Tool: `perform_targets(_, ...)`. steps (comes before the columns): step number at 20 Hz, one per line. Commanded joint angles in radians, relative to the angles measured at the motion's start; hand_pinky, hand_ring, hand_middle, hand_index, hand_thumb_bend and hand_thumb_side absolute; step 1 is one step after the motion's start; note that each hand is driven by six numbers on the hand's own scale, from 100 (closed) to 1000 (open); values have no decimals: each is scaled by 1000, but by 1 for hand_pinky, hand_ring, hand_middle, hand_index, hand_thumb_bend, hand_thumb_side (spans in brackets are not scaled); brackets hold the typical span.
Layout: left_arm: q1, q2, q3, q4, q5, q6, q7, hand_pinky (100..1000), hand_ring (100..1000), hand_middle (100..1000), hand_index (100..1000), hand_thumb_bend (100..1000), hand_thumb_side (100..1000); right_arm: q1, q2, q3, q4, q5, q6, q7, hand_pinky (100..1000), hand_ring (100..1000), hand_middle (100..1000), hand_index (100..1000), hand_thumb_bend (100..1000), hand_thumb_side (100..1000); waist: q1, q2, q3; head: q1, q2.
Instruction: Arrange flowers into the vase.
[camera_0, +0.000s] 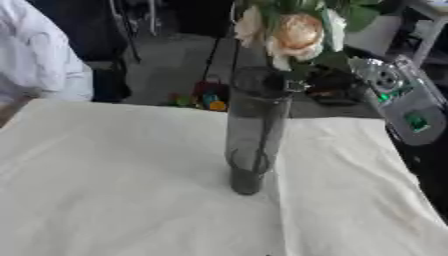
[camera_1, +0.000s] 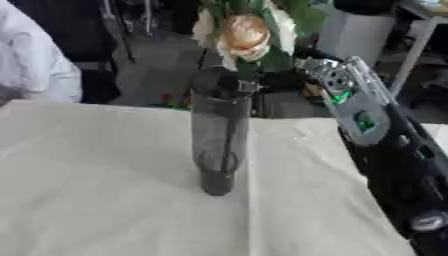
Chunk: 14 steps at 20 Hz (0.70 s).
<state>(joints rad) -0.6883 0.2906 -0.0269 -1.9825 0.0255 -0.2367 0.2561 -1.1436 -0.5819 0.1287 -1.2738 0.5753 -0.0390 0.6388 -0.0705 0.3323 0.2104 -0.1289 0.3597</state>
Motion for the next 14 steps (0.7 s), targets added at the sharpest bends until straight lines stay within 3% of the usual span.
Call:
perform_targets(1, -15, 17, 0, -18, -3, 1, 1, 906, 1000, 911, 1000, 117, 1000, -20, -38, -16, -7, 12, -7, 13, 1000, 1000, 986, 1000, 708, 943, 5, -27, -1, 1, -1)
perform_targets(14, -11, 18, 2, -18, -4, 4, 4, 906, 1000, 912, 1000, 116, 1000, 8, -72, -34, -28, 2, -10, 2, 1000, 1000, 983, 1000, 713, 969, 9, -28, -10, 7, -8)
